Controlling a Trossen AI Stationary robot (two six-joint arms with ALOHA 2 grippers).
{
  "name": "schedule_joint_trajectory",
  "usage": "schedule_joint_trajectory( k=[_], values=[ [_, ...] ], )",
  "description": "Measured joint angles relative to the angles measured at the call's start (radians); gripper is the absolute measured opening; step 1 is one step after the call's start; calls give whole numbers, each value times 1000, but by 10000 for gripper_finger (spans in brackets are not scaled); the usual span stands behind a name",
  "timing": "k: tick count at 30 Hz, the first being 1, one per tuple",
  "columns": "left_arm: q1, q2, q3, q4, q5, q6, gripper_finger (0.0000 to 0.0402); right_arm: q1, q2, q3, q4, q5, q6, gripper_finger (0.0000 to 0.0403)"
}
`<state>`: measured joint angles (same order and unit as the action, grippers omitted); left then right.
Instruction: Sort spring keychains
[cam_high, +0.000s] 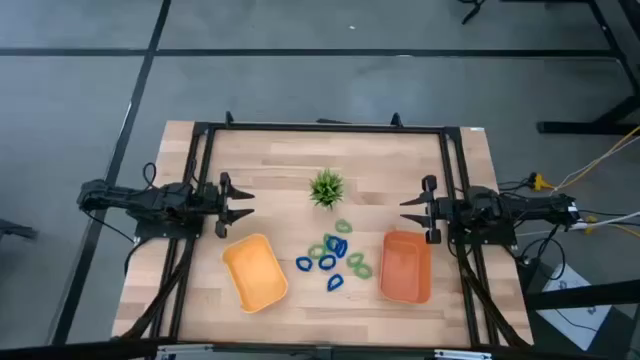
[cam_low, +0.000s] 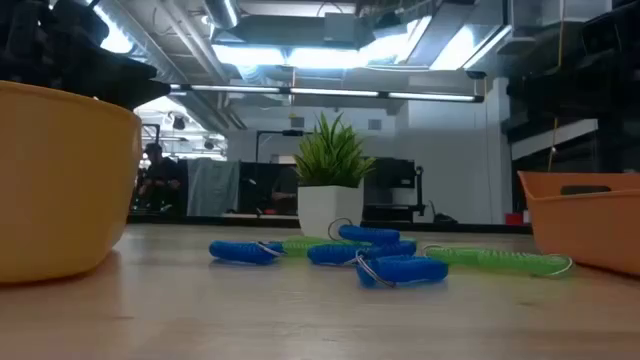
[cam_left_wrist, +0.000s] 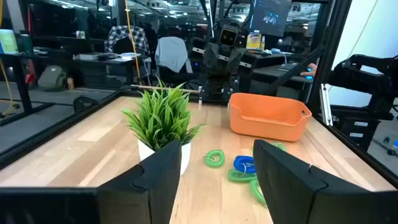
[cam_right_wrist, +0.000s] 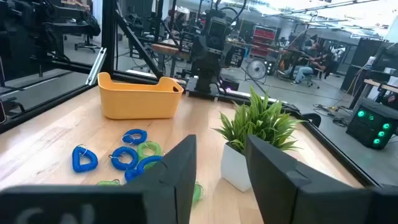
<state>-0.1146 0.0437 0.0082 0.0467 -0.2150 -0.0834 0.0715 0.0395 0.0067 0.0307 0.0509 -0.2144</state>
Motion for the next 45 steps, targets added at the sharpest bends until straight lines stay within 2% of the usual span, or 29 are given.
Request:
schedule_joint_trajectory(
  k=[39, 45],
  values=[
    [0, 0, 0, 0, 0, 0, 196, 0, 16, 2, -6, 0, 0, 136],
    [0, 0, 0, 0, 0, 0, 196, 0, 106, 122, -133, 0, 0, 136]
  ],
)
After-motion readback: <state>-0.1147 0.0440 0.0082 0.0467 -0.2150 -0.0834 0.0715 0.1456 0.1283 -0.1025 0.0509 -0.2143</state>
